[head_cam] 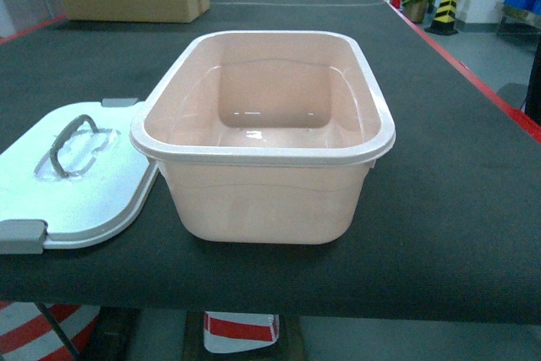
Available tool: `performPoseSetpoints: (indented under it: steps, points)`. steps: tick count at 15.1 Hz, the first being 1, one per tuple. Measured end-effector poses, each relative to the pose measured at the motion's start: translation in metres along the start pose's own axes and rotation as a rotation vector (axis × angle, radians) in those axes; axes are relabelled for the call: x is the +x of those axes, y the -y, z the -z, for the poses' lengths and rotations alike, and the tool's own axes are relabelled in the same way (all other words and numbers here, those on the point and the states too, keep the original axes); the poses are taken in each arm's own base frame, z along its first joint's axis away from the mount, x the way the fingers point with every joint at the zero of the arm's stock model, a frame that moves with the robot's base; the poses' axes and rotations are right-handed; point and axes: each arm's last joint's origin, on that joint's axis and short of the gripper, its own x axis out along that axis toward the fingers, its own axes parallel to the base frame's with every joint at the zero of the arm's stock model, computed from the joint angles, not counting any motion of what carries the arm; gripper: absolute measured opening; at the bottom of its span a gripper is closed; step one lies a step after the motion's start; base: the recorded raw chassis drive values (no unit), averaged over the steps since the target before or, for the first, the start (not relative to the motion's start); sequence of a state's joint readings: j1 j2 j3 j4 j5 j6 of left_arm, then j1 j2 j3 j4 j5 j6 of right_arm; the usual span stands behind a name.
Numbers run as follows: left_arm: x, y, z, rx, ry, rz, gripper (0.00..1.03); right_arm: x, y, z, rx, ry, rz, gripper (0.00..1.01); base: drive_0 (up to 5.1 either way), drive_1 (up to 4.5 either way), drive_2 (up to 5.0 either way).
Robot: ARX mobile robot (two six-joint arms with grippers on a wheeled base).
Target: Pick capacitor and pack into box
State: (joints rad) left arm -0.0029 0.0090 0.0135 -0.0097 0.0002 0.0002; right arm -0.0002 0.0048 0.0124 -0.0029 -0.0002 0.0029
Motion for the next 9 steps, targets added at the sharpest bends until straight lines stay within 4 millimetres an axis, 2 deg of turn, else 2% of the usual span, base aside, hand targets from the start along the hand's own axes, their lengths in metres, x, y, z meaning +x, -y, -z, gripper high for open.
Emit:
performPoseSetpoints:
  steps: [9]
  points:
    - [0.0008, 0.0003, -0.0014, 0.011, 0.011, -0.021, 0.44, 0.0000, 0.0000, 0.0003, 0.000, -0.003, 0.000, 0.98, 0.0, 0.00, 0.0]
